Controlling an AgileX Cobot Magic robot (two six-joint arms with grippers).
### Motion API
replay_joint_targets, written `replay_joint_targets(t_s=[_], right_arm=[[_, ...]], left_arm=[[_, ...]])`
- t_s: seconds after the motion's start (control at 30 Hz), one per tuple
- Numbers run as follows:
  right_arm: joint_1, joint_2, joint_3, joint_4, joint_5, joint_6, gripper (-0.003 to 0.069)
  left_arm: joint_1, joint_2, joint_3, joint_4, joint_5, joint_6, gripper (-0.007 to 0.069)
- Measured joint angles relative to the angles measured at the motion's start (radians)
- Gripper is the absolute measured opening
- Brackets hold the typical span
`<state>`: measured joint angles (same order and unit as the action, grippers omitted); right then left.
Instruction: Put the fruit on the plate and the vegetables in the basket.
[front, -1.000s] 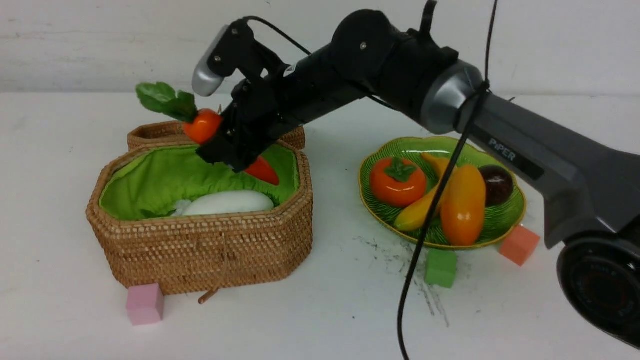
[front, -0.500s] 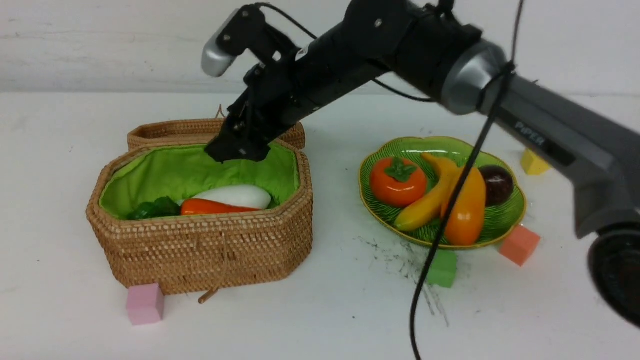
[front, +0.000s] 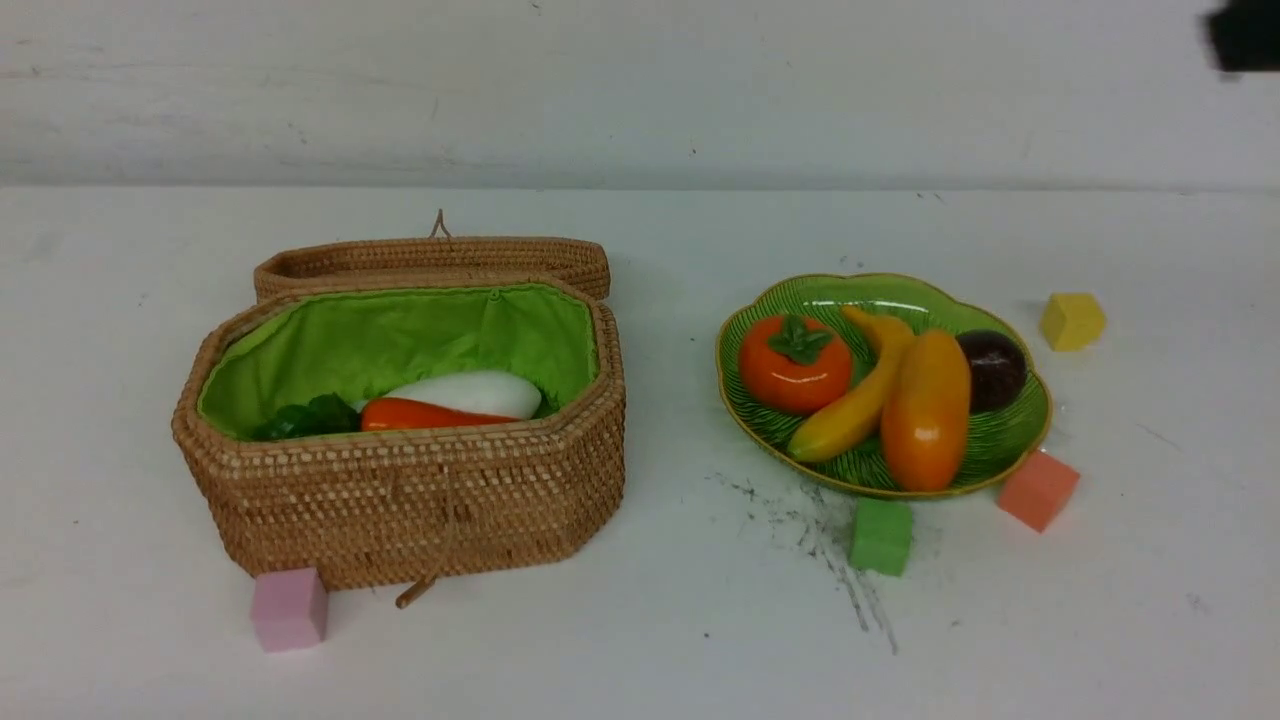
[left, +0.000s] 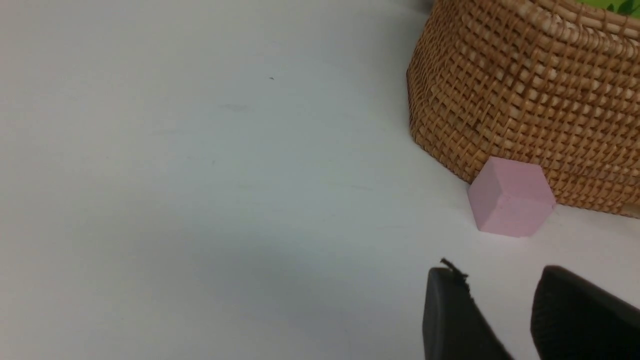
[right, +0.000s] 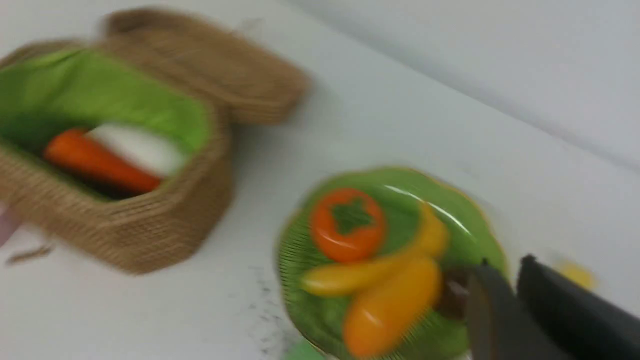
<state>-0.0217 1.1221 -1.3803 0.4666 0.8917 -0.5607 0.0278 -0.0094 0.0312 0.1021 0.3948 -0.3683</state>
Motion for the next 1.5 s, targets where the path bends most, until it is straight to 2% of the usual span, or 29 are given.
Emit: replay_joint_targets(t_s=[0.1,0.33,0.83,1.27,1.43,1.5], right_arm=[[-0.063,-0.253,0.248,-0.015,-0.096,0.053,-0.0008],[-0.02,-0.568,0.59,-0.043,-0.171,0.177,-0.0008],[-0.013,-0.878,0.636,-0.076,-0.221,0.177,-0.0007],[-0.031,-0.94,0.638,-0.111,-0.226,0.181,-0.0003],[-0.042,-0.952,0.717,-0.225,-0.24,0.299,-0.0001],[-0.042,-0.975,0.822,-0.33,-0.245,0.41,0.0]], left_arm=[[0.0,0.0,0.0,0.0,0.0,0.0,0.0239],[0.0,0.0,0.0,0.0,0.0,0.001,0.0239],[0.0,0.0,0.0,0.0,0.0,0.001,0.0239],[0.0,0.0,0.0,0.0,0.0,0.001,0.0239],[0.0,0.0,0.0,0.0,0.0,0.001,0.0239],[0.0,0.0,0.0,0.0,0.0,0.001,0.0239]])
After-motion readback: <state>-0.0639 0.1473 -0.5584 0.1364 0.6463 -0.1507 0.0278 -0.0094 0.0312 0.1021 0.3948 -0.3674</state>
